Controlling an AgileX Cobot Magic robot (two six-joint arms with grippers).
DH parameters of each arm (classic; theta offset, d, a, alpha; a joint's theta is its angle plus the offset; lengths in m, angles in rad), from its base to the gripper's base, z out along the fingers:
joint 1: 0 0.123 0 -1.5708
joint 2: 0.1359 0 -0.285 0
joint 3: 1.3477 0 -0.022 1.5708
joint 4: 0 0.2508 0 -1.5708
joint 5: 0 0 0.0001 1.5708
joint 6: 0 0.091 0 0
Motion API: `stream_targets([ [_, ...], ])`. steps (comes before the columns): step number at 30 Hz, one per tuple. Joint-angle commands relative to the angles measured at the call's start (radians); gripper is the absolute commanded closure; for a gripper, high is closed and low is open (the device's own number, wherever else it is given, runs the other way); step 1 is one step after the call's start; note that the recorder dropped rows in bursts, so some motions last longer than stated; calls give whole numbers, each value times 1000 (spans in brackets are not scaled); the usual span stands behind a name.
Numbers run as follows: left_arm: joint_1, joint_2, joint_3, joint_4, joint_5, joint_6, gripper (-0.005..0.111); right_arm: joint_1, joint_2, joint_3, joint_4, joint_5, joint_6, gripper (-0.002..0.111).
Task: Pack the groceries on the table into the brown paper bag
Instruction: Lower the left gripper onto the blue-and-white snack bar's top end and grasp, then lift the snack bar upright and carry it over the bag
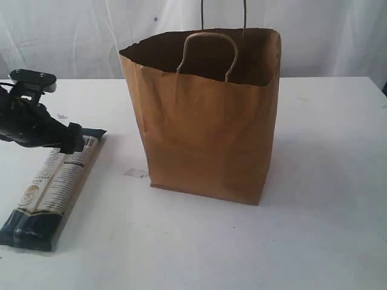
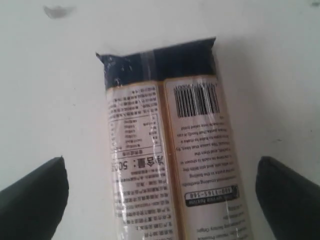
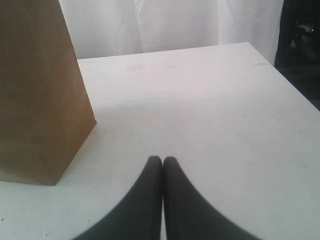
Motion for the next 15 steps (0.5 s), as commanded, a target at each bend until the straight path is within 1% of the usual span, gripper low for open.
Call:
stream_targets([
  [1,3,109,-166,-15,161,-33,2,-3,-1,-4,2,-10,1,108],
  [2,3,121,-190,-15,177,-33,2,-3,-1,-4,2,-10,1,108],
  [3,3,151,-240,-15,221,-28,2,-3,-1,-4,2,-10,1,108],
  [7,3,222,-315,-15,316,2,2,-3,-1,-4,2,-10,1,108],
  [15,3,276,-317,-15,259,4,2,-3,-1,-4,2,-10,1,108],
])
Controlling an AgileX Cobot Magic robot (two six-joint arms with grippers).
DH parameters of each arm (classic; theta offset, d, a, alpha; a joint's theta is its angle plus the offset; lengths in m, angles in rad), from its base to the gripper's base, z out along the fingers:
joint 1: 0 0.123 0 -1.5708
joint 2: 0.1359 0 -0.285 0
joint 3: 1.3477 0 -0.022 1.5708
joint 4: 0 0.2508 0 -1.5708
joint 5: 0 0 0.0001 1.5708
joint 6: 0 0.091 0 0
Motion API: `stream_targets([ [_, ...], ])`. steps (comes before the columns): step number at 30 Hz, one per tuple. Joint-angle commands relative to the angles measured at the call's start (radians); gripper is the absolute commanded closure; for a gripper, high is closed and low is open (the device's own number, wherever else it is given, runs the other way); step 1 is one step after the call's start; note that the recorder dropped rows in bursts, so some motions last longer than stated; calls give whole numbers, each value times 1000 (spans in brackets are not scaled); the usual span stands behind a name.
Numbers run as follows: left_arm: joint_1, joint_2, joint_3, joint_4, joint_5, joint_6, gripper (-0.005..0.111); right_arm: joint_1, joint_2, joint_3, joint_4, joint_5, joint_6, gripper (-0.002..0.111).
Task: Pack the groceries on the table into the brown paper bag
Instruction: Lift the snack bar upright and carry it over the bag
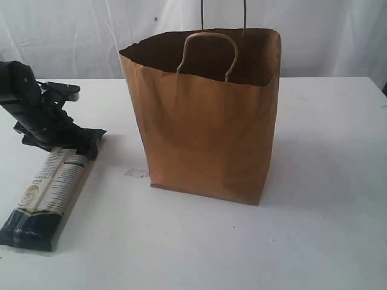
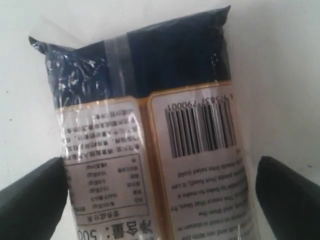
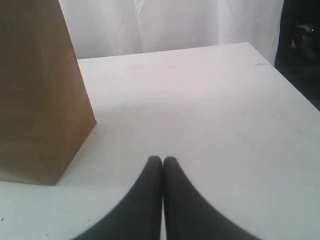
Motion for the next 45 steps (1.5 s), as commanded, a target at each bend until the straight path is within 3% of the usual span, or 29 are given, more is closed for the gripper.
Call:
stream_targets([
  [1,3,12,-5,-11,-13,3,2,-3,-1,-4,2,-10,1,108],
  [5,3,36,-5,-11,0,3,6,-3,-1,-4,2,-10,1,108],
  [7,3,38,-5,-11,6,3,23,-3,-1,-4,2,-10,1,108],
  [9,3,38,-5,-11,18,3,54,-3,-1,-4,2,-10,1,108],
  [10,3,38,-5,-11,35,3,84,-3,-1,-4,2,-10,1,108],
  [11,3,36,-6,-11,46,3,102,-3,-1,-4,2,-10,1,108],
  [12,3,34,-6,-4,55,11,106,-3,-1,-4,2,-10,1,108],
  [19,3,8,-49,-4,113,11,107,-3,-1,-4,2,-10,1,108],
  [26,3,-63,-130,-2,299,33,107,-3,-1,-4,2,-10,1,108],
  [38,3,-302,-127,-26,443,50,107,-3,-1,-4,2,-10,1,108],
  [45,1,-458,-44,-29,467,44,107,-3,-1,-4,2,-10,1,108],
])
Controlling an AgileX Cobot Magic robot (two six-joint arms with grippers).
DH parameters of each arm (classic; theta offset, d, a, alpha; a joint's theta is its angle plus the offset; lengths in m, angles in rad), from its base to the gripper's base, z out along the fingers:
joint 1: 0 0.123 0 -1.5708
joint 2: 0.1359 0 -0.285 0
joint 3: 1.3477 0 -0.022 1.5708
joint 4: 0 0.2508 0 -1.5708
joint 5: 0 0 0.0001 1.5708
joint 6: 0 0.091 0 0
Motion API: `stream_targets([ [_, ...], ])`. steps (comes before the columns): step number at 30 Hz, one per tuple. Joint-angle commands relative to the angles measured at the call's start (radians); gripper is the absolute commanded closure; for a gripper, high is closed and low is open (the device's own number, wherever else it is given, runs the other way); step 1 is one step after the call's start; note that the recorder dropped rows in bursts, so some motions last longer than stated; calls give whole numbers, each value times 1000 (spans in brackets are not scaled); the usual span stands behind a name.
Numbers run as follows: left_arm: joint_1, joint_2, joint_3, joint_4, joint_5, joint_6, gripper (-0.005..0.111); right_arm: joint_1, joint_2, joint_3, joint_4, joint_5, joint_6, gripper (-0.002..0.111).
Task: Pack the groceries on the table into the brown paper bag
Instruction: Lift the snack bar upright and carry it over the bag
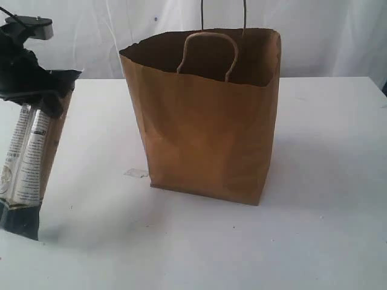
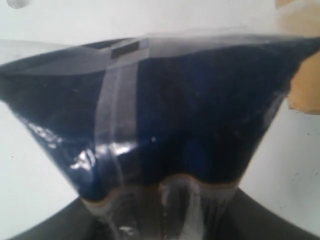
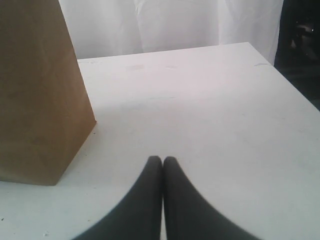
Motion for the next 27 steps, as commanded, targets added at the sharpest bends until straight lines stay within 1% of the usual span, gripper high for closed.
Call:
stream_targets([
  [1,1,-123,54,-25,26,-5,107,-3,-1,-4,2,-10,-1,108],
  [7,1,-275,71,-69,85,-5,107,-3,-1,-4,2,-10,-1,108],
  [12,1,-419,68,-100,177,3,107,-3,-1,-4,2,-10,-1,108],
  [16,1,-514,68,-202,121,3,107,-3,-1,-4,2,-10,-1,108],
  [19,1,-559,68,-355,54,57,107,-3,-1,-4,2,-10,-1,108],
  [22,1,-585,68,-535,-24,152,107,-3,-1,-4,2,-10,-1,108],
  [24,1,-594,68,-680,-86,252,107,-3,-1,-4,2,-10,-1,108],
  [27,1,-599,54,-868,-173,452,107,-3,-1,-4,2,-10,-1,108],
])
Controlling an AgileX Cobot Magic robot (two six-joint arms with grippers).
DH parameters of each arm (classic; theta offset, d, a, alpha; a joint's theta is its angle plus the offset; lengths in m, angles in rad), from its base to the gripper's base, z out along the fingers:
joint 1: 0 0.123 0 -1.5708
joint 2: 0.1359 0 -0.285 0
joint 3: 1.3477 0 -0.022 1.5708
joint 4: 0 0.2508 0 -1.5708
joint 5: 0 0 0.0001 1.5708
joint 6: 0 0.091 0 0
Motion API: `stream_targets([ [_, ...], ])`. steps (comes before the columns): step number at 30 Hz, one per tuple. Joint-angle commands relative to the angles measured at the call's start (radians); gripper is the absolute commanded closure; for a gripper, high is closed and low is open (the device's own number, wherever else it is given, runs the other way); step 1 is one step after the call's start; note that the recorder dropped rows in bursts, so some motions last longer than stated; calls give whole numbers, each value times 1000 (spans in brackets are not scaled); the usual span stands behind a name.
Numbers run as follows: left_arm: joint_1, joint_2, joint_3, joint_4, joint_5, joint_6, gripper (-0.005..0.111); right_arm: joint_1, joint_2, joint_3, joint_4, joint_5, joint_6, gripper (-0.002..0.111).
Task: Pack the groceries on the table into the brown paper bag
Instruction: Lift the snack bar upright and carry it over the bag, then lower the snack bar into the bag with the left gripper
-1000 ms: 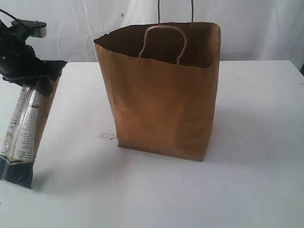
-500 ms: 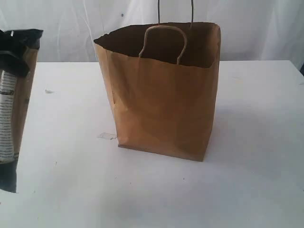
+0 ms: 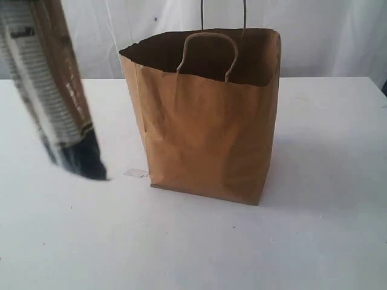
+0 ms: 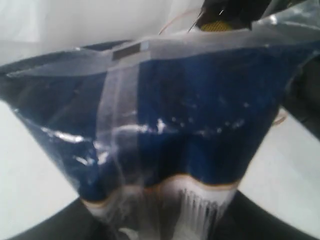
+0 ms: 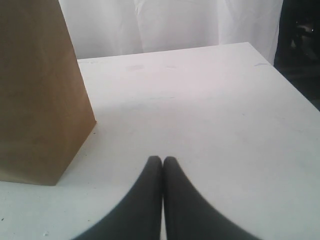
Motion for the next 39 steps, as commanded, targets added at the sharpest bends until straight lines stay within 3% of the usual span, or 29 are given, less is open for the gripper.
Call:
stream_targets([
  [1,1,-28,-31,-354,-175,273,107,-3,-1,-4,2,-10,-1,108],
  [9,1,-10,-166,-871,-209,632,107,-3,-1,-4,2,-10,-1,108],
  [18,-10,69,-254,-1030,-262,751,107,-3,-1,-4,2,-10,-1,108],
  [21,-72,93,-268,-1077,-376,891,107,-3,-1,-4,2,-10,-1,108],
  [25,-210,114,-295,-1077,-714,1060,107,-3,-1,-4,2,-10,-1,108],
  [28,-309,134,-301,-1077,-885,1186,107,-3,-1,-4,2,-10,-1,108],
  [31,-389,169,-301,-1077,-889,1285,107,-3,-1,-4,2,-10,-1,108],
  [35,-495,235,-325,-1077,-880,1295,107,-3,-1,-4,2,-10,-1,108],
  [39,-560,313,-349,-1045,-887,1298,107,-3,-1,-4,2,-10,-1,108],
])
